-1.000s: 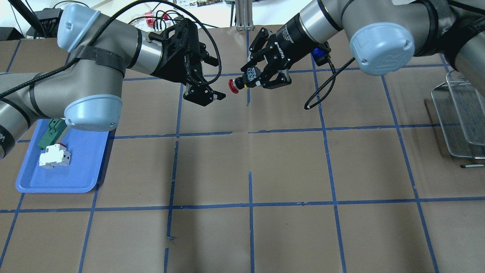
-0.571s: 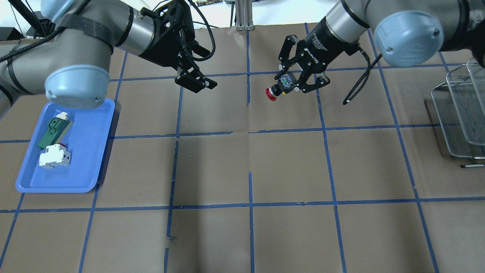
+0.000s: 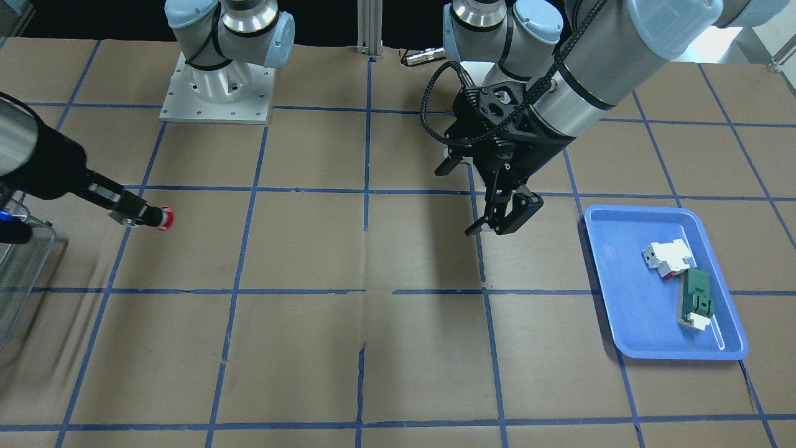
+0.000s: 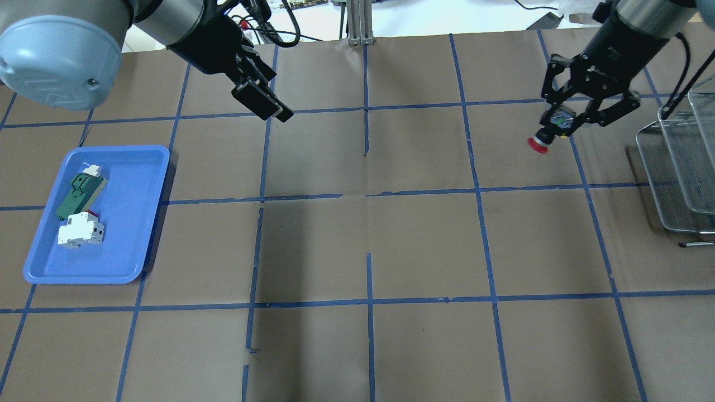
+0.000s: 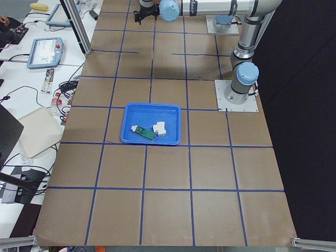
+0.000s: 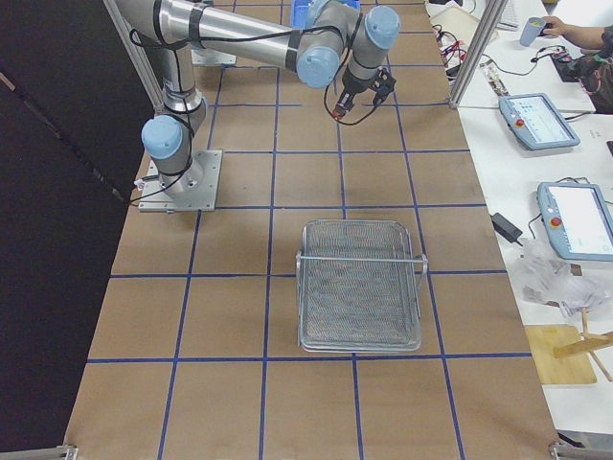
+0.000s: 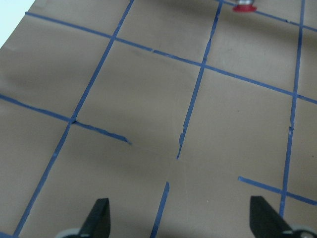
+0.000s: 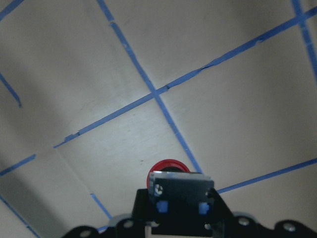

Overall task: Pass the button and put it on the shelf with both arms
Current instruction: 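Carry the button with the right gripper toward the mesh basket while the left gripper withdraws, then lower the button into the mesh basket and open the right gripper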

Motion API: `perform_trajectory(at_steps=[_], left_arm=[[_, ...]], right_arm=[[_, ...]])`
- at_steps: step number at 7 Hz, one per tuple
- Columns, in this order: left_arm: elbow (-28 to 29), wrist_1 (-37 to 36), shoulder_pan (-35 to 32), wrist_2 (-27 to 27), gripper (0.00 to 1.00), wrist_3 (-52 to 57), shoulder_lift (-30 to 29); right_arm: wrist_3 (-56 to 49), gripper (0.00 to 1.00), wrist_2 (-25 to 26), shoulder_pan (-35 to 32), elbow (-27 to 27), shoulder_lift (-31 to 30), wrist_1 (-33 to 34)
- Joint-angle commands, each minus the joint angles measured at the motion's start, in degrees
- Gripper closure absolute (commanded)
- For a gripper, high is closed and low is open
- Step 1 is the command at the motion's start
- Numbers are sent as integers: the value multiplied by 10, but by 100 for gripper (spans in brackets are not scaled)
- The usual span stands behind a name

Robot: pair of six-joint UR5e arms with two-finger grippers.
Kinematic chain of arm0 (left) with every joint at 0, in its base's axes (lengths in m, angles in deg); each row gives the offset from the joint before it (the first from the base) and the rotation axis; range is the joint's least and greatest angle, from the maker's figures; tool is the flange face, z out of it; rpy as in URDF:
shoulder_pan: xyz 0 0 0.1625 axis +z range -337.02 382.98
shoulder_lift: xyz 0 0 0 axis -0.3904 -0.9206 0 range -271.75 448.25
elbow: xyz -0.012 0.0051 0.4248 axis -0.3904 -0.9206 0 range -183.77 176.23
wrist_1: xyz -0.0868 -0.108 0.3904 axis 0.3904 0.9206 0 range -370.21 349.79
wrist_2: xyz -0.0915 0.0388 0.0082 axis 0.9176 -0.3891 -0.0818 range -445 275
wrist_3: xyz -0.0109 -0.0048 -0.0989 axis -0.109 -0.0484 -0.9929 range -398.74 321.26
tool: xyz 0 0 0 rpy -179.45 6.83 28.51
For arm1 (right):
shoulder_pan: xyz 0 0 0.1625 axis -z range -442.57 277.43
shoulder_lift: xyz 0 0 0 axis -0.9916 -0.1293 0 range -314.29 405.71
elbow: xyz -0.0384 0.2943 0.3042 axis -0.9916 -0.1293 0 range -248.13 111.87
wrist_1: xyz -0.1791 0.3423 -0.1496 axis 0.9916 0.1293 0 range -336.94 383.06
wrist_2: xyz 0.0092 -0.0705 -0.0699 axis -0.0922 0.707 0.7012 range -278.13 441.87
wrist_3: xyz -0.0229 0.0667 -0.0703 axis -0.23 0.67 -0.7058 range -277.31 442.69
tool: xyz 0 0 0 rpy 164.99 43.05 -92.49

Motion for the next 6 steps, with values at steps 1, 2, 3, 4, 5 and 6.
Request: perform_trajectory(at_steps=[1,2,3,4,5,6], left_arm=[[-13,5,18,-1,0,-28,4],[-34,-5,19,-2,0,-86,8],[-49,-6,19,-8,0,-139,16],[-45,-5,18,-9,0,-191,22],[-35,-5,18,-23,0,-244,29],[-34,-5,18,-49,0,-267,30]], right_arm=[[-209,100,104,86,-34,3,-17],[-287,100,152,119,-36,4,34],[-348,100,194,130,-39,18,78],[-382,100,197,171,-39,30,97],[-445,100,205,193,-39,46,152],[-466,100,209,220,-39,67,162]])
